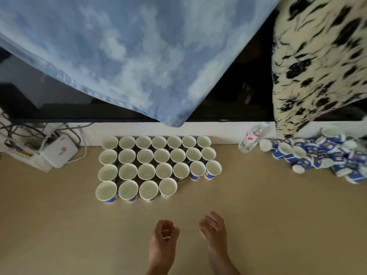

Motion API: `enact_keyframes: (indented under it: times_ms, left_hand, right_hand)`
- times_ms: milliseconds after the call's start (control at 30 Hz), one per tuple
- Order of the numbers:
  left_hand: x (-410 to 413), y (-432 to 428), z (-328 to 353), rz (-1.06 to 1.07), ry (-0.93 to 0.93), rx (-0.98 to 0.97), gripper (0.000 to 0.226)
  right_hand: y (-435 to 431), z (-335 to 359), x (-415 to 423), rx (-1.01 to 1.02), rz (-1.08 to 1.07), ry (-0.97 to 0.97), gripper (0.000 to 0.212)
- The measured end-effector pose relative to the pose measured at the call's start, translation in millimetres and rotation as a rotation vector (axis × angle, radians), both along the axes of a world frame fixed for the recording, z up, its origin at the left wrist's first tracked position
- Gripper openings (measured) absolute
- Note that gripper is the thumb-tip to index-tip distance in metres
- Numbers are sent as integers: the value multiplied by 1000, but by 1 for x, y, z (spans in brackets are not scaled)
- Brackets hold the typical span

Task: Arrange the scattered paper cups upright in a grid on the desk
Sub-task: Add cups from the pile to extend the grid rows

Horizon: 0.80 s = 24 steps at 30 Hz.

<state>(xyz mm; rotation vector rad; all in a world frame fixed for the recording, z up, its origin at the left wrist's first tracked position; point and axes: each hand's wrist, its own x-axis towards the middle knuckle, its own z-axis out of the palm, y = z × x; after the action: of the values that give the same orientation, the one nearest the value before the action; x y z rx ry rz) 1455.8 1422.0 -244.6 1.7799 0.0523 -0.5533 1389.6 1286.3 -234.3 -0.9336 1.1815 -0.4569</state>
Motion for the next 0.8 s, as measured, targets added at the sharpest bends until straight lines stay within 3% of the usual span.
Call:
enact_keyframes:
  times_ms: [200, 400, 500, 567, 600, 700, 800]
  left_hand:
    - [-18, -28, 19, -139, -41, -41, 27]
    - [-46, -77, 59, -143, -182, -151, 15]
    - [-65, -108, 79, -174, -218, -190, 18]
    - [-76, -130, 88, -194, -260, -192, 35]
    - [-85, -142, 92, -191, -283, -197, 40]
    - [-120, -180, 108, -183, -312, -216, 41]
    - [-159, -213, 119, -212, -325, -212, 45]
  right_hand:
    - [-20, 14, -35, -61, -186, -74, 100]
    - [-45, 32, -75, -17, -285, -203, 74]
    - [-57, 46, -103, 10, -328, -305, 45]
    - [-71, 55, -122, 1, -336, -303, 73]
    - [-82, 61, -133, -9, -347, -336, 74]
    - [-114, 88, -168, -34, -415, -474, 43]
    - [-149, 94, -209, -60, -453, -556, 72]
